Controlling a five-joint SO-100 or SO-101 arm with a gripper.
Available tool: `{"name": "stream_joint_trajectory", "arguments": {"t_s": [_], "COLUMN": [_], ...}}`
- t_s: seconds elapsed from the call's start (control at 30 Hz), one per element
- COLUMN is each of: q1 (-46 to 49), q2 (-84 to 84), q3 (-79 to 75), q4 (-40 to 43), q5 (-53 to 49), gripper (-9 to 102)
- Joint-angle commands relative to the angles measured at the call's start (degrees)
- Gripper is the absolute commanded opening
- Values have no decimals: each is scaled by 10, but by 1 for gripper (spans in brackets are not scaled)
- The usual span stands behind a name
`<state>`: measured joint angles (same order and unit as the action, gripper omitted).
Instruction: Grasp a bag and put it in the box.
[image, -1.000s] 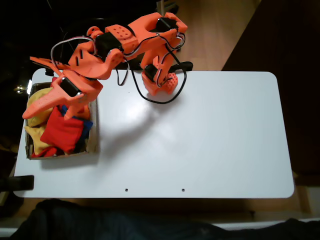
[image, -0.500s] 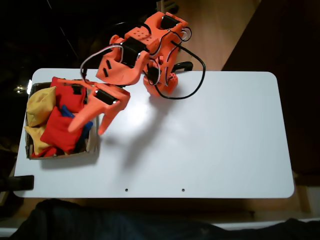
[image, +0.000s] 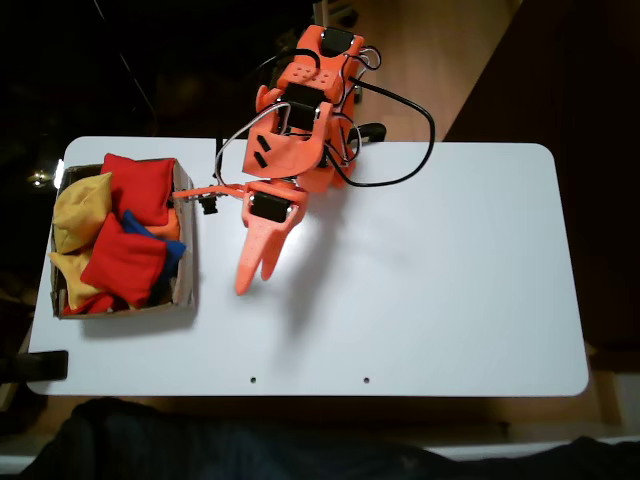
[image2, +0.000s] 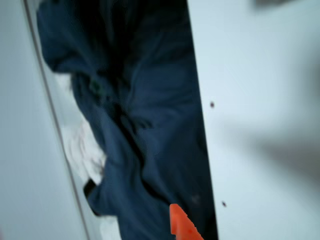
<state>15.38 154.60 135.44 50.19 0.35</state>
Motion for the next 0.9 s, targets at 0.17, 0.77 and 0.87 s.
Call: {"name": "stream_joint_trajectory", "arguments": {"t_s": [0.17, 0.77, 0.87], "q1": [-65, -104, -108], "q2": [80, 235, 261], "q3": [60, 232, 244], "q4": [-2, 45, 85], "q5": [-2, -4, -4], "gripper": [19, 0, 0]}}
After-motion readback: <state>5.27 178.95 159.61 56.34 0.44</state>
